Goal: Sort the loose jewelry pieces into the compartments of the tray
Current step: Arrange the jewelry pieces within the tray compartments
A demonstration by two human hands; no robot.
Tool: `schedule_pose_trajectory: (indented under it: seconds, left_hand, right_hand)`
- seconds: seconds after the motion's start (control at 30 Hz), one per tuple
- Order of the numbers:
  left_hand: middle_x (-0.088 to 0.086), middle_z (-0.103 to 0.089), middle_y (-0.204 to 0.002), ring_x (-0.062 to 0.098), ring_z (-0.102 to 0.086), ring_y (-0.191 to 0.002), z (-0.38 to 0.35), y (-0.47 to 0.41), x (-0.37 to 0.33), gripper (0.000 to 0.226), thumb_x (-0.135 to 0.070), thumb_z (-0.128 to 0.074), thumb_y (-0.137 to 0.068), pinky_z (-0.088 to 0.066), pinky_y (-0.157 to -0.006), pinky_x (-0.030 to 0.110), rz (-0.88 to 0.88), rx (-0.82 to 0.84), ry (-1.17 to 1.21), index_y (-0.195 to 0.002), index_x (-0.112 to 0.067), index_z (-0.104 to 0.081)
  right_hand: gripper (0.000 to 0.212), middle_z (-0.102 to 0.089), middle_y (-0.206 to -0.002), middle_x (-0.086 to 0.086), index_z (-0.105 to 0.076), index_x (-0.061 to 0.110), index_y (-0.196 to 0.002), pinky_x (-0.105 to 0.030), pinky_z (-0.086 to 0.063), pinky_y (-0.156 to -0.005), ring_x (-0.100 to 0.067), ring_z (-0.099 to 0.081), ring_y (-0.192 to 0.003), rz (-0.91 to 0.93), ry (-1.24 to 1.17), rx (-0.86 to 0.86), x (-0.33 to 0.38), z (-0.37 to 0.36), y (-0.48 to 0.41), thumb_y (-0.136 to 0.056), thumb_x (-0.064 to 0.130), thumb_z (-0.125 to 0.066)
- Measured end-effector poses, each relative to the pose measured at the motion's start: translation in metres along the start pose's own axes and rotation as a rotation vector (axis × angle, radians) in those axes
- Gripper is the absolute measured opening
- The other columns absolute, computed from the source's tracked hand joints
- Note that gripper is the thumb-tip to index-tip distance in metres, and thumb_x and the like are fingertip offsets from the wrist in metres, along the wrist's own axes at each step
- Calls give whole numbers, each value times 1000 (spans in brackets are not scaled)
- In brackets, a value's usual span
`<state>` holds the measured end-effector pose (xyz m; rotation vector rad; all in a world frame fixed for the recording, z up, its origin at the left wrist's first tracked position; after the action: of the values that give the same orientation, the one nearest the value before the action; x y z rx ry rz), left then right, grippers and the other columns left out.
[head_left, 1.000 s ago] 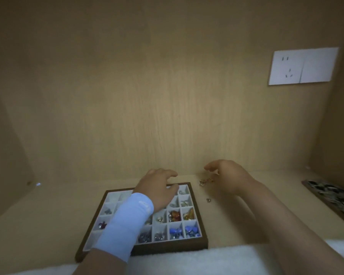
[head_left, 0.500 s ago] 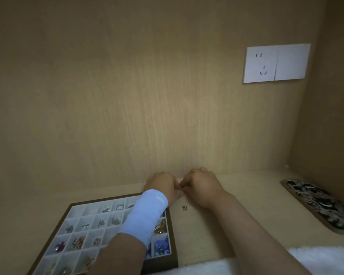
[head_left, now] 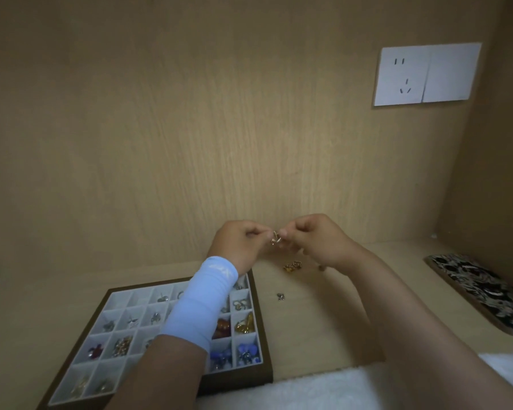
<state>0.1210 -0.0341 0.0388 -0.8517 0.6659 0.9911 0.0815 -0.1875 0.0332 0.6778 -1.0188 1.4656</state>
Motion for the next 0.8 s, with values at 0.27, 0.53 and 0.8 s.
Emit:
schedule_pose_trajectory:
  seconds: [0.27, 0.53, 0.8]
  left_hand:
    - [-5, -75, -72, 3, -60, -52, 8, 4, -10, 5, -16, -68, -90, -54, -62, 19, 23, 21, 267, -89, -20, -69]
    - [-5, -74, -76, 5, -61, -59, 11, 10, -16, 12, -23, -73, -87, -52, -62, 17, 19, 119, 223, -97, -19, -68]
    - [-3, -77, -81, 6, -62, -65, 49, 29, -4, 7, -18, -70, -88, -53, -68, 20, 0, 99, 156, -91, -21, -76]
  right_hand:
    - [22, -78, -89, 0, -72, 19, -115, -21, -51, -60, -12, -66, -62, 4, -194, 105, 18, 0, 5, -93, 14, -69]
    - [12, -75, -81, 2, -74, 14, -100, -24, -52, -61, -12, -65, -62, 0, -160, 97, 23, -7, 6, -89, 21, -74]
    - [13, -75, -80, -4, -73, 8, -94, -30, -52, -60, -20, -69, -68, 8, -147, 154, 39, -31, 7, -87, 18, -77]
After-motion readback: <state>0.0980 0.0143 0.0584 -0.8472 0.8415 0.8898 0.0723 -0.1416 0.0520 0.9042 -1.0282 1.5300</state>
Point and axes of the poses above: each hand's wrist, its own y-axis away from the middle knuckle, its own z-axis out of the back of the hand, x = y × z, the point moved 10 cm from there along -y, towards the middle knuckle
